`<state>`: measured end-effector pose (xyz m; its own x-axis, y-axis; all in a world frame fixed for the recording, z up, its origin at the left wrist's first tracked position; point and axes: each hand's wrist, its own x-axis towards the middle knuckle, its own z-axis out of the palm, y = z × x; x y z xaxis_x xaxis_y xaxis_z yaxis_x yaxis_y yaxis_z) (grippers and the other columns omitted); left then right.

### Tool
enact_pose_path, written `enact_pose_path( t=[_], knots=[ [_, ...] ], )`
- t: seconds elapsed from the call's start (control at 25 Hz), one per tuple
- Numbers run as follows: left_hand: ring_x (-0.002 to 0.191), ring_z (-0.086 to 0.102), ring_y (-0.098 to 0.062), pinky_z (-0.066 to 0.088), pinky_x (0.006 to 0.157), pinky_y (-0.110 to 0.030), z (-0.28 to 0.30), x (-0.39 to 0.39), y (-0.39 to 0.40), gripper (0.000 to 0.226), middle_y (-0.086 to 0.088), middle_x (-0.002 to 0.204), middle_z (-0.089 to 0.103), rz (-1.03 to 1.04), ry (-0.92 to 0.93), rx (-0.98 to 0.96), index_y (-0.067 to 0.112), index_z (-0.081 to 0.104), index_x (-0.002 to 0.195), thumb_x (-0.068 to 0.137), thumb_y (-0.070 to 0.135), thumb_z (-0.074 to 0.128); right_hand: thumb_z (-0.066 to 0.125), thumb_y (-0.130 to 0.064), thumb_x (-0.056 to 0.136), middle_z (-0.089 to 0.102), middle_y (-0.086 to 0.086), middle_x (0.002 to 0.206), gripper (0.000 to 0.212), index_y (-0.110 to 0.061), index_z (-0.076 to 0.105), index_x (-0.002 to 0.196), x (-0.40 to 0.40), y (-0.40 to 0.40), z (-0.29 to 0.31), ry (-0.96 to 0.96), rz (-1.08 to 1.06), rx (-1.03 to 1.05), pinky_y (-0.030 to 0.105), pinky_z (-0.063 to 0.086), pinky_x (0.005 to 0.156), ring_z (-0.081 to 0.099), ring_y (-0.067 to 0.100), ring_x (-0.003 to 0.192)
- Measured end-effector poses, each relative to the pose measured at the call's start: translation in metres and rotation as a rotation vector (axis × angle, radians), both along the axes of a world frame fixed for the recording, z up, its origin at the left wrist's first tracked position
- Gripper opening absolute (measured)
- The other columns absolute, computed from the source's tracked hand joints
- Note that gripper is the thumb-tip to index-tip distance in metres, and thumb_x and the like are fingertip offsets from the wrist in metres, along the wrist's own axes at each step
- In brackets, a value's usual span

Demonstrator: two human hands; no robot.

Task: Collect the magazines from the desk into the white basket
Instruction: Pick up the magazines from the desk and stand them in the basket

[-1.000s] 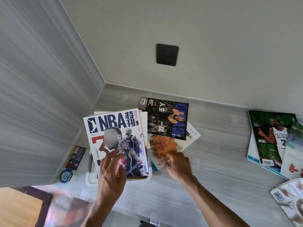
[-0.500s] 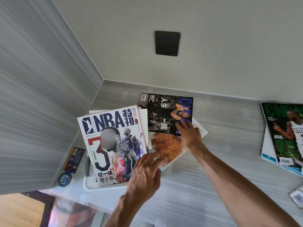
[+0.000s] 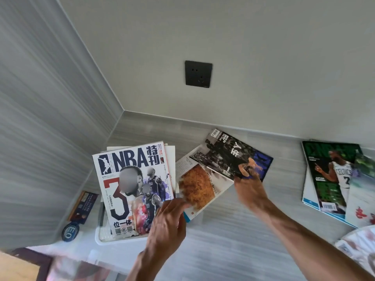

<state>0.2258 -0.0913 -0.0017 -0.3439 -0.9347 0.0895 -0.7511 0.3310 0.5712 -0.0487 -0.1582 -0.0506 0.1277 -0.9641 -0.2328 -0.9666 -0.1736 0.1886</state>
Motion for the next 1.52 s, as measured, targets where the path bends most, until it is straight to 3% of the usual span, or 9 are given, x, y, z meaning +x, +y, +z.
enact_pose_path(
  t=[0.32, 0.44, 0.56, 0.68, 0.8, 0.92, 1.08, 1.2, 1.52],
  knots=[
    [0.136, 0.039, -0.022, 0.024, 0.115, -0.037, 0.051, -0.107, -0.038, 0.073, -0.003, 0.148, 0.043, -0.18, -0.14, -0.094, 0.03, 0.032, 0.145, 0.079, 0.028, 0.064, 0.071, -0.011, 0.068, 0.062, 0.001, 0.065, 0.017, -0.013, 0.068, 0.084, -0.025, 0.083, 0.116, -0.131, 0.202, -0.421, 0.039, 0.035, 0.071, 0.057, 0.026, 0.069],
    [0.108, 0.065, -0.025, 0.049, 0.089, -0.033, 0.06, -0.134, -0.035, 0.041, -0.003, 0.122, 0.068, -0.286, -0.125, 0.064, 0.036, 0.056, 0.124, 0.084, 0.037, 0.062, 0.066, -0.013, 0.077, 0.066, -0.003, 0.074, 0.021, -0.017, 0.064, 0.097, -0.043, 0.1, 0.149, -0.193, 0.341, -0.508, 0.038, 0.037, 0.075, 0.056, 0.024, 0.076],
    [0.07, 0.068, -0.019, 0.044, 0.058, -0.028, 0.065, -0.123, -0.023, 0.029, -0.003, 0.084, 0.074, -0.14, 0.083, 0.169, 0.024, 0.065, 0.108, 0.089, 0.044, 0.056, 0.073, -0.024, 0.08, 0.065, -0.003, 0.118, 0.047, -0.02, 0.055, 0.123, -0.07, 0.105, 0.16, -0.452, -0.029, -0.641, 0.037, 0.04, 0.091, 0.055, 0.019, 0.104],
    [0.061, 0.054, -0.007, 0.042, 0.058, -0.017, 0.071, -0.09, -0.012, 0.021, 0.008, 0.069, 0.064, 0.04, 0.535, 0.407, 0.009, 0.068, 0.09, 0.087, 0.029, 0.066, 0.081, -0.035, 0.075, 0.05, -0.008, 0.137, 0.078, -0.025, 0.04, 0.141, -0.087, 0.11, 0.146, -1.138, -0.609, -0.265, 0.03, 0.044, 0.096, 0.054, 0.011, 0.117],
    [0.054, 0.058, -0.002, 0.046, 0.055, -0.012, 0.077, -0.046, 0.005, 0.017, -0.001, 0.058, 0.067, 0.292, 0.736, 0.549, 0.015, 0.069, 0.066, 0.08, 0.024, 0.074, 0.076, -0.016, 0.082, 0.071, -0.004, 0.118, 0.04, -0.035, 0.062, 0.114, -0.058, 0.11, 0.121, -1.639, -0.674, 0.247, 0.018, 0.054, 0.073, 0.071, 0.012, 0.095],
    [0.077, 0.055, -0.037, 0.047, 0.081, -0.046, 0.074, 0.006, 0.014, 0.031, -0.029, 0.079, 0.063, 0.435, 0.823, 0.497, -0.011, 0.061, 0.078, 0.08, 0.018, 0.072, 0.064, -0.008, 0.092, 0.073, -0.004, 0.082, 0.015, -0.023, 0.068, 0.093, -0.011, 0.091, 0.112, -1.562, -0.621, 0.232, 0.022, 0.048, 0.061, 0.065, 0.012, 0.071],
    [0.077, 0.057, -0.03, 0.045, 0.063, -0.036, 0.089, 0.075, 0.002, 0.002, -0.009, 0.076, 0.07, 0.618, 0.984, 0.424, 0.017, 0.068, 0.085, 0.083, 0.016, 0.068, 0.059, -0.013, 0.096, 0.069, -0.006, 0.074, 0.021, -0.029, 0.07, 0.088, 0.068, 0.05, 0.131, -1.553, -0.426, 0.275, 0.025, 0.055, 0.058, 0.062, 0.007, 0.062],
    [0.094, 0.065, -0.033, 0.053, 0.08, -0.048, 0.09, 0.121, -0.023, 0.033, -0.008, 0.1, 0.074, 0.707, 1.133, 0.324, 0.024, 0.066, 0.097, 0.086, -0.005, 0.057, 0.06, -0.023, 0.095, 0.074, -0.012, 0.087, 0.026, -0.044, 0.068, 0.082, 0.132, 0.024, 0.138, -1.516, -0.371, 0.177, 0.033, 0.06, 0.073, 0.072, 0.011, 0.08],
    [0.079, 0.068, -0.027, 0.055, 0.075, -0.038, 0.033, 0.179, -0.053, 0.021, -0.006, 0.088, 0.074, 0.865, 0.564, 0.288, 0.031, 0.064, 0.083, 0.089, 0.011, 0.063, 0.056, -0.02, 0.098, 0.07, -0.011, 0.077, 0.017, -0.021, 0.069, 0.109, 0.209, 0.011, 0.075, -1.344, -0.587, 0.109, 0.013, 0.032, 0.032, 0.046, -0.001, 0.035]
  ],
)
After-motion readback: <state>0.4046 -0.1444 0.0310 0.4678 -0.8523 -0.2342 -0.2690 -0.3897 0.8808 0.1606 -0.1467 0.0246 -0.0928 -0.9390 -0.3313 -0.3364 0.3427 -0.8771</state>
